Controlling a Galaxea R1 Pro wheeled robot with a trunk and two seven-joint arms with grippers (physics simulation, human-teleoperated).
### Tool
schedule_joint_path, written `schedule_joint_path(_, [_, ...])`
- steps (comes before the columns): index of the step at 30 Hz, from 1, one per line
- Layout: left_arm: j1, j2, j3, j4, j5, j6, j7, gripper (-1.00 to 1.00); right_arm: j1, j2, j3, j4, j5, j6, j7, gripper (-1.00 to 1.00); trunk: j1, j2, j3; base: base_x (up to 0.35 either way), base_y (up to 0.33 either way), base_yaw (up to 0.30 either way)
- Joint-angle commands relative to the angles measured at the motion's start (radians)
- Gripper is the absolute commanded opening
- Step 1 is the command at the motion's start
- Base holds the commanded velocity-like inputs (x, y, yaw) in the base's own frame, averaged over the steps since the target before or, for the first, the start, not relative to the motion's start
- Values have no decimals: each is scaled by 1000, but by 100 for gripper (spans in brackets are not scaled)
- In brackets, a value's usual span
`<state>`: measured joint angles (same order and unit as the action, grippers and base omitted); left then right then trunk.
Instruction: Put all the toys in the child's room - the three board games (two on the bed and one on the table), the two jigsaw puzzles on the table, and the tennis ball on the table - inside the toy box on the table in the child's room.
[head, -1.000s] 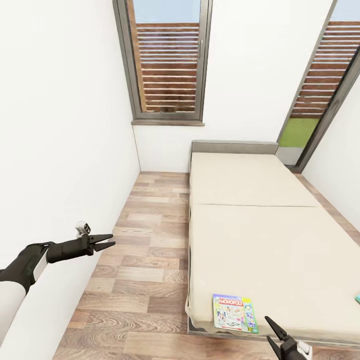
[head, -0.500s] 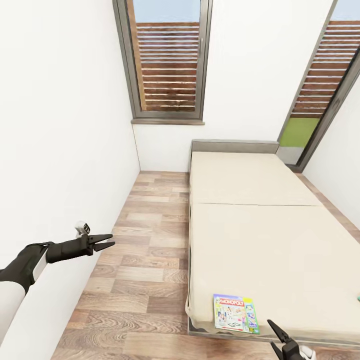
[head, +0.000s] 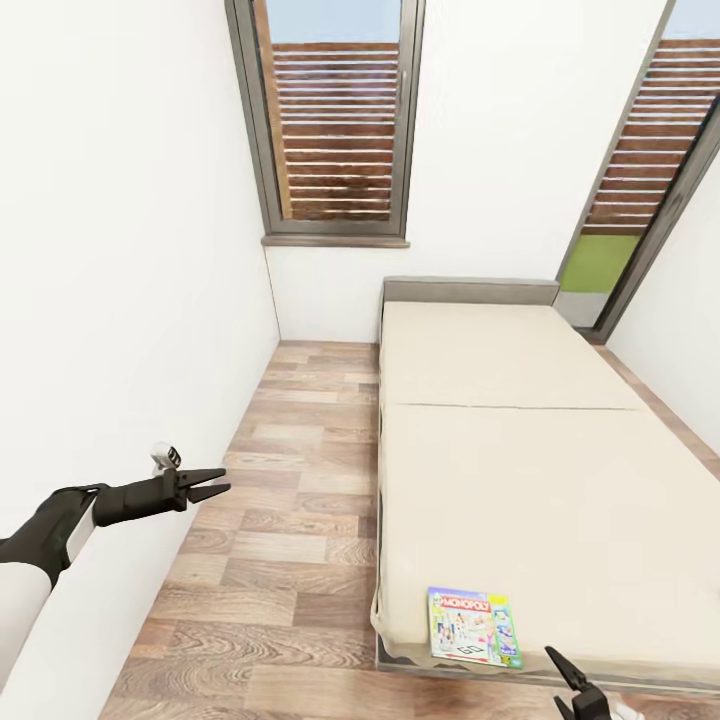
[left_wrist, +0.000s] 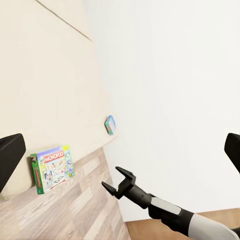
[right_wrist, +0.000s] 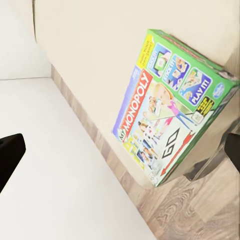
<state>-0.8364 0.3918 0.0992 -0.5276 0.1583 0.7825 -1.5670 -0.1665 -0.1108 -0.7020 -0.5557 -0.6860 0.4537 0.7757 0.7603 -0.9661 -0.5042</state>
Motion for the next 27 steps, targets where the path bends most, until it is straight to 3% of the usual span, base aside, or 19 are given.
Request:
schedule_joint_path(1, [0, 0, 0, 0, 0, 11, -4, 100, -1, 0, -4, 0, -6, 8, -6, 100, 4, -8, -4, 0, 0, 0])
schedule_joint_path(8, [-1, -1, 0, 0, 0, 11, -4, 100, -1, 1, -8, 0, -6, 6, -45, 100, 31, -57, -26, 0, 0, 0])
schedule_joint_path(27, [-1, 0, 1, 0, 0, 11, -4, 100, -1, 5, -2, -2, -4, 7, -48, 100, 104, -190, -86, 0, 0, 0])
